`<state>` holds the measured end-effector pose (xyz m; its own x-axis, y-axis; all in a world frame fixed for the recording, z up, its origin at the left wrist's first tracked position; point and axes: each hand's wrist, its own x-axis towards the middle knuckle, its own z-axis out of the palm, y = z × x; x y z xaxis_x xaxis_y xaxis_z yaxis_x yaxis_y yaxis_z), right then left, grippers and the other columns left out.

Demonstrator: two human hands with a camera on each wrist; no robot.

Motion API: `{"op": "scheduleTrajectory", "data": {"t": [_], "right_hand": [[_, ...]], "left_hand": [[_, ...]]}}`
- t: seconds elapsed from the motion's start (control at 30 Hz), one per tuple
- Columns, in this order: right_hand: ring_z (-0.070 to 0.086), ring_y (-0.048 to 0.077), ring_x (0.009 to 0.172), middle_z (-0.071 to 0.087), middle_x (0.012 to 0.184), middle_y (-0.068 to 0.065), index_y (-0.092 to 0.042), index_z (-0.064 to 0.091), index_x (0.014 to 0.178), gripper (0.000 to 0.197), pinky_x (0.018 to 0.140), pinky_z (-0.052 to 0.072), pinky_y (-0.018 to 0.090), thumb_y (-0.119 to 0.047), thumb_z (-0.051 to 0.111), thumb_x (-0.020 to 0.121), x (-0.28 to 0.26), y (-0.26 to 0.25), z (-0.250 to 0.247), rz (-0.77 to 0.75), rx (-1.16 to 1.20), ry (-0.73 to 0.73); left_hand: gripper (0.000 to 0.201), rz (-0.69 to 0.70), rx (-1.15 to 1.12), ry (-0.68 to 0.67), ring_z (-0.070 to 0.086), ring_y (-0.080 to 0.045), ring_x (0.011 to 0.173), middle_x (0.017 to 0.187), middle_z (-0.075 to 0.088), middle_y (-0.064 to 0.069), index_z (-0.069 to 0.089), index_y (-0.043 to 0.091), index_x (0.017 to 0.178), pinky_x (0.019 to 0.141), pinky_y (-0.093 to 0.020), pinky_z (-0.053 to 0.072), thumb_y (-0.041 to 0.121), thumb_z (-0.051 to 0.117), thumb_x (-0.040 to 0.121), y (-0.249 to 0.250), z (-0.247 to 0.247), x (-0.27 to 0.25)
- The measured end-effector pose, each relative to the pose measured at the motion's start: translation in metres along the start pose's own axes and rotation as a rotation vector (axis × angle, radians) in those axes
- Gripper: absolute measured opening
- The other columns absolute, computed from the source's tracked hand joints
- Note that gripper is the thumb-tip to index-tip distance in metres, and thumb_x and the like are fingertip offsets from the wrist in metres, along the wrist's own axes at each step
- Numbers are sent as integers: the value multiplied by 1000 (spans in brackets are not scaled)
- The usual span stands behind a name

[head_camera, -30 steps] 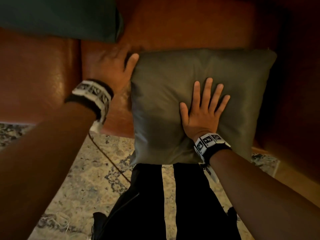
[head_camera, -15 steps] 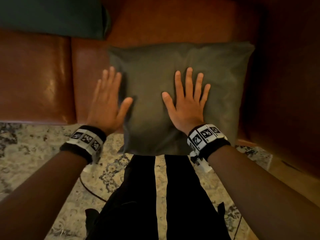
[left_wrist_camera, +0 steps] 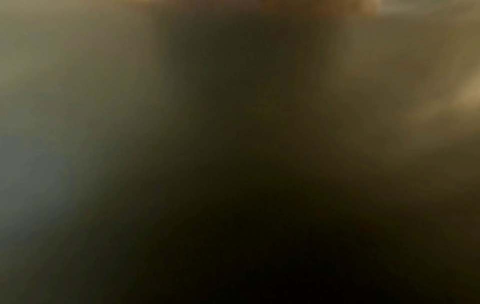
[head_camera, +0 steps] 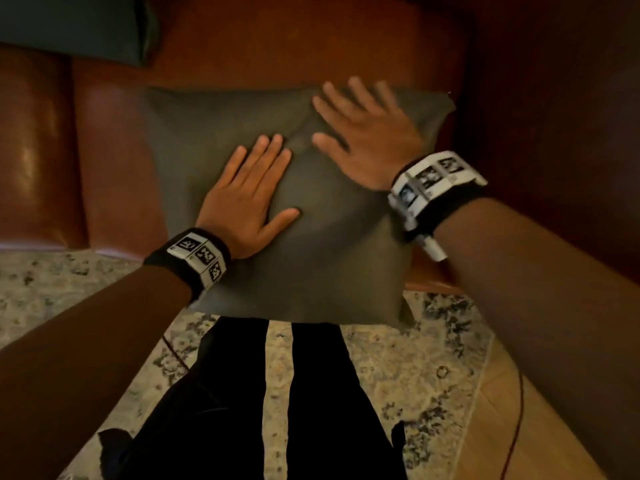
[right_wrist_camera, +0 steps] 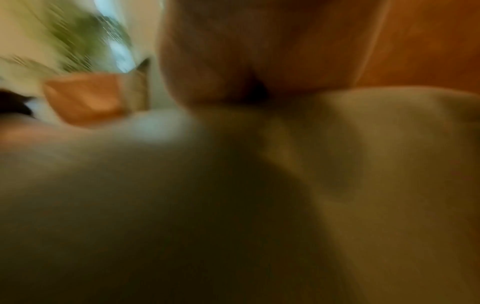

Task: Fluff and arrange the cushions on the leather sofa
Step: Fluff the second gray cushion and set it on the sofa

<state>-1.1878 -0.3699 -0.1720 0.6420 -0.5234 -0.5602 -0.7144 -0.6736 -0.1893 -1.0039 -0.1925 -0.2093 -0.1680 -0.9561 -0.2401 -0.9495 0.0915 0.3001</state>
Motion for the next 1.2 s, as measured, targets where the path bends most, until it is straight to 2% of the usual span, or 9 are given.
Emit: {"op": "scheduleTrajectory", "data": {"t": [0.1,0.2,0.27,0.37,0.53,0.7,0.9,1.07,1.2], "right_hand": [[-4,30,161,-1,175,-2,-39,5,165,72,126,-4,62,-70,-2,101,-8,74,-17,343,90,-202],[7,37,160,14,173,14,-17,22,165,83,127,4,61,-67,-1,103,-18,94,-40,546,209,-10],[7,32,161,16,173,11,-17,24,165,78,129,5,56,-63,8,105,-22,56,-42,244,167,233],[2,25,161,12,174,4,-24,18,166,72,130,3,52,-64,16,107,-36,21,6,-239,-31,182],[-4,32,161,-8,174,15,-13,8,167,87,128,2,60,-70,11,103,-86,58,49,477,344,342],[-9,23,160,-8,173,4,-17,9,167,72,130,0,52,-53,27,107,-85,-11,63,156,321,403],[2,26,161,-16,173,12,-9,6,167,87,130,12,48,-64,13,100,-112,-34,87,860,819,501],[8,30,161,3,173,7,-12,20,166,72,129,13,53,-54,26,108,-118,-102,103,537,444,573],[6,28,161,2,175,10,-13,6,167,98,127,14,58,-80,13,97,-193,-128,206,1118,762,501]], "left_hand": [[82,-13,-25,-8,6,-25,160,172,12,-12,16,9,164,129,-48,7,63,26,103,0,-2,11],[83,-32,-38,-9,6,-25,160,172,11,-12,15,9,164,129,-47,6,64,24,103,-1,-3,15],[83,-26,-45,-7,7,-25,160,172,11,-12,15,8,164,129,-47,6,63,26,102,-3,-2,14],[82,-16,-43,2,7,-25,160,172,12,-12,16,9,164,129,-47,7,63,27,102,-8,-3,14],[80,-31,-85,-9,4,-22,160,172,10,-9,14,11,164,130,-46,6,62,24,103,-22,-5,32],[80,-8,-72,-26,1,-24,160,173,5,-10,10,11,164,130,-45,2,61,24,104,-21,-4,30],[80,4,-32,-57,-1,-24,160,173,2,-10,7,11,165,130,-46,1,63,20,104,-10,-5,31],[83,29,-4,-53,1,-29,160,172,4,-15,8,7,164,129,-49,3,64,17,104,-8,-5,32],[84,65,49,-36,4,-32,159,171,6,-17,11,5,163,129,-50,5,64,22,105,7,5,23]]}}
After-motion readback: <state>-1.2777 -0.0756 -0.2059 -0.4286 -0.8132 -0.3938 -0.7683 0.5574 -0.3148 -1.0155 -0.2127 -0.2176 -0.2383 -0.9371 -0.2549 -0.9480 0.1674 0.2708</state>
